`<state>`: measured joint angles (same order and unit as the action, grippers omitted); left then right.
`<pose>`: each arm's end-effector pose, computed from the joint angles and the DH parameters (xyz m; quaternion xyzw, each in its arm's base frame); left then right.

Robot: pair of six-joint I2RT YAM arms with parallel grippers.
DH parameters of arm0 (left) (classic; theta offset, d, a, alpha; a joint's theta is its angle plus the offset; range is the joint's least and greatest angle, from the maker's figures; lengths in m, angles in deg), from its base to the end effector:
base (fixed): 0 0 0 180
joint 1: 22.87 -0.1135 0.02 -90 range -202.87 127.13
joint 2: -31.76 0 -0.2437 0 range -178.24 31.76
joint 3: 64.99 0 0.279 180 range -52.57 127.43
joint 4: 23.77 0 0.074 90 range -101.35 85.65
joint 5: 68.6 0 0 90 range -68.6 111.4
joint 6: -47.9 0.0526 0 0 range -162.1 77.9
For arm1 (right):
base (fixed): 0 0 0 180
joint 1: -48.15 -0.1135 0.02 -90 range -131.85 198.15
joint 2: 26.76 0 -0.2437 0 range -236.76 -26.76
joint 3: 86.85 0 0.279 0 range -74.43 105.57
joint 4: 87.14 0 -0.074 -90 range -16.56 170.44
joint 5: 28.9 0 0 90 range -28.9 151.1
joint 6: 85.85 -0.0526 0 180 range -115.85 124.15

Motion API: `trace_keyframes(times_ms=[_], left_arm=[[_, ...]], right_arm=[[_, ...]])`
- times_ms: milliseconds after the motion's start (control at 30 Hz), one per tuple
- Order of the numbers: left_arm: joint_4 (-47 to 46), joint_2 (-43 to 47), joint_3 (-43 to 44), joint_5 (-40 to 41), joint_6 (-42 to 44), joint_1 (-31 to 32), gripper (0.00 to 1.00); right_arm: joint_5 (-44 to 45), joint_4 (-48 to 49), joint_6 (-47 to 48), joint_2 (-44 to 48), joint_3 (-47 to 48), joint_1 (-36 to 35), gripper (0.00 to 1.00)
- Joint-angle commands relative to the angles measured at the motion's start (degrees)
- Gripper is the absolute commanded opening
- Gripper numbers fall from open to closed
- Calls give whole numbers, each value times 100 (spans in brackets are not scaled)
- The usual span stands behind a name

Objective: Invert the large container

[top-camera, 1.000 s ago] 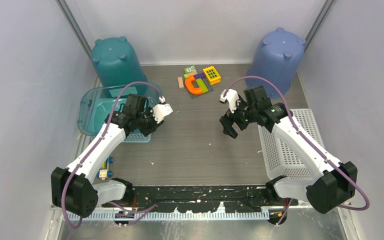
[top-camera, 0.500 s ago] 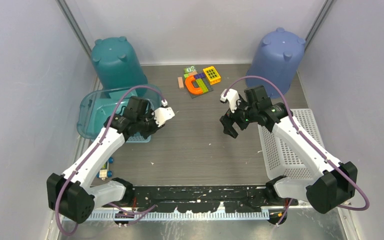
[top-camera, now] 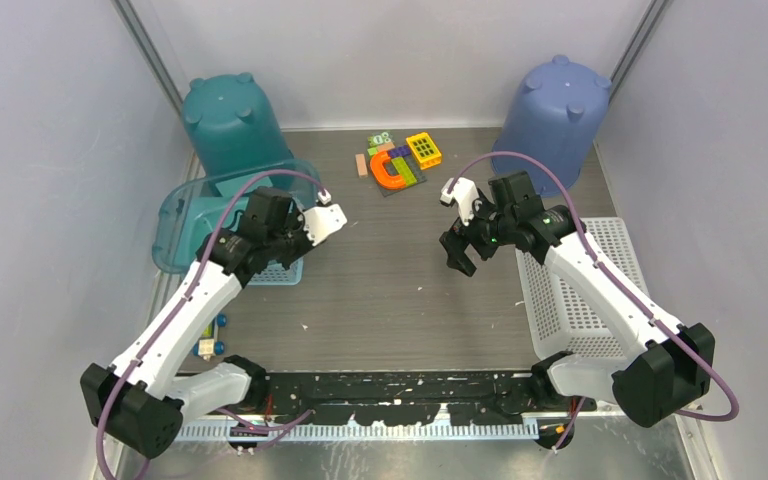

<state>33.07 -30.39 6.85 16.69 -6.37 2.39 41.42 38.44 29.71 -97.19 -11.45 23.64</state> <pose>0.2398 -0.1179 0.2832 0.4849 0.7938 -0.0048 0.3669 0.2626 0.1392 0.2734 -0.4448 0.8123 0.1572 0.3429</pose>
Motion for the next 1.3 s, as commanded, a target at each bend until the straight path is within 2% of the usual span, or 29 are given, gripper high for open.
trace_keyframes(times_ms=[0, 533, 967, 1267], left_arm=[[-134, 236, 441, 206, 10, 133, 0], [357, 453, 1058, 405, 53, 903, 0], [1222, 225, 2010, -719, 163, 1251, 0], [1697, -265, 2752, -1443, 167, 1648, 0]], right_arm=[[-110, 191, 40, 117, 12, 26, 100], [-49, 205, 46, 154, 43, 30, 100], [92, -62, 660, 526, 540, 27, 100], [-536, -128, 1684, 1363, 786, 22, 100]])
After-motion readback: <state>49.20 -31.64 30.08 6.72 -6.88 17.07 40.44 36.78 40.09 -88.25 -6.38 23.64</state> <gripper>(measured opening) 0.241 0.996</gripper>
